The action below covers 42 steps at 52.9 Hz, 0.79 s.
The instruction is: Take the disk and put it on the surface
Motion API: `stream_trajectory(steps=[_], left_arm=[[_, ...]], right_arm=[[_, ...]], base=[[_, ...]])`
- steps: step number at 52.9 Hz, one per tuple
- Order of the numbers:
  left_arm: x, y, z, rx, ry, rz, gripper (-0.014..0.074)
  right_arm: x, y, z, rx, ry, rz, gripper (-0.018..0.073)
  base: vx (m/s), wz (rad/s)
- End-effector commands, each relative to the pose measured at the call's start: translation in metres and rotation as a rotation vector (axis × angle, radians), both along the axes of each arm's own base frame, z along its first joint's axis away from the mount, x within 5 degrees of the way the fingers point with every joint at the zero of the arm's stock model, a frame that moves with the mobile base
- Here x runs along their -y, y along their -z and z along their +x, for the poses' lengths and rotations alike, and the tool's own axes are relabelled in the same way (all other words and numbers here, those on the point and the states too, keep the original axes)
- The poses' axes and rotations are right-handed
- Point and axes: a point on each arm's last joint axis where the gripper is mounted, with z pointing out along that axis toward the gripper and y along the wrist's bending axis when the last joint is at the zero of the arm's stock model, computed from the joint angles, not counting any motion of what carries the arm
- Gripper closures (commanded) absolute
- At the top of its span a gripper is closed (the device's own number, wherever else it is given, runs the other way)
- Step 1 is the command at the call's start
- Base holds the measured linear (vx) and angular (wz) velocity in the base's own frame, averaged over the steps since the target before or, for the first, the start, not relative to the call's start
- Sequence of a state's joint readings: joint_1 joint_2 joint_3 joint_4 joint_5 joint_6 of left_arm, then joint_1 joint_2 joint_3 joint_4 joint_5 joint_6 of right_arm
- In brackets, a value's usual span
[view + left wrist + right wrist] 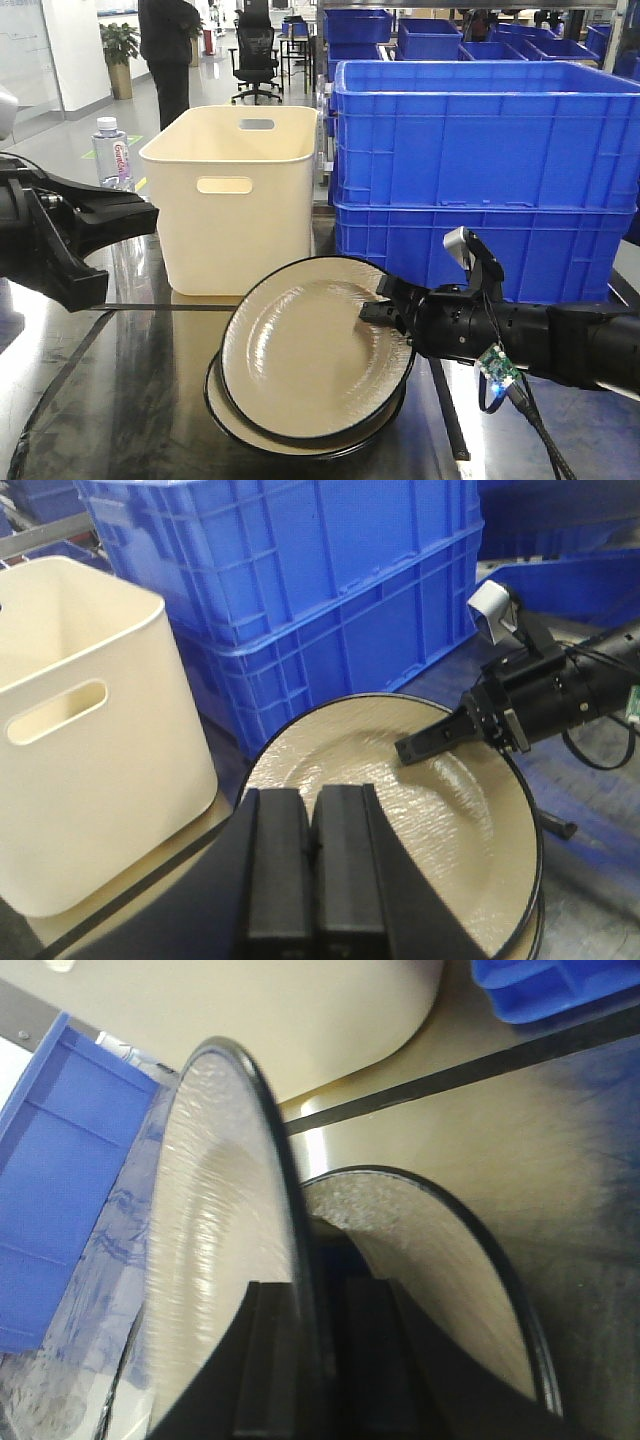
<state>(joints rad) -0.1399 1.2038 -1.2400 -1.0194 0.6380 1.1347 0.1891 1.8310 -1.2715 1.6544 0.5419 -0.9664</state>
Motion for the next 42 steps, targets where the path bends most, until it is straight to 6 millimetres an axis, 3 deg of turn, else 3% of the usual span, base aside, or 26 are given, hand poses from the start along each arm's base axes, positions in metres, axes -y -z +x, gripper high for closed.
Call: stream_trajectory(steps=[1, 7, 13, 29, 35, 42], left_arm=[[-0.003, -0.020, -0.008, 0.056, -0.031, -0.055, 0.0601], [-0.004, -0.019, -0.007, 0.051, -0.036, -0.045, 0.0601], [-0.004, -0.019, -0.007, 0.052, -0.037, -0.043, 0.0601], [-0.005, -0.016, -0.007, 0.045, -0.044, -0.008, 0.0601], [-0.005, -0.016, -0.007, 0.040, -0.050, -0.009, 0.0598], [-0.009, -0.010, -0.005, -0.024, -0.098, 0.011, 0.0598]], right_arm=[[0.000, -0.040, -0.004, 0.118, -0.013, 0.058, 0.0273], [0.000, -0.039, -0.003, 0.192, -0.040, -0.040, 0.0126], [0.004, -0.041, -0.003, 0.301, -0.062, -0.179, 0.0052], [0.029, -0.066, -0.007, 0.521, 0.044, -0.625, 0.0049], [0.036, -0.087, -0.017, 0.573, 0.100, -0.678, 0.0113], [0.044, -0.119, -0.039, 0.655, 0.157, -0.726, 0.0368]], base=[[0.00, 0.00], [0.00, 0.00], [0.00, 0.00], [0.00, 0.00], [0.00, 0.00], [0.00, 0.00]])
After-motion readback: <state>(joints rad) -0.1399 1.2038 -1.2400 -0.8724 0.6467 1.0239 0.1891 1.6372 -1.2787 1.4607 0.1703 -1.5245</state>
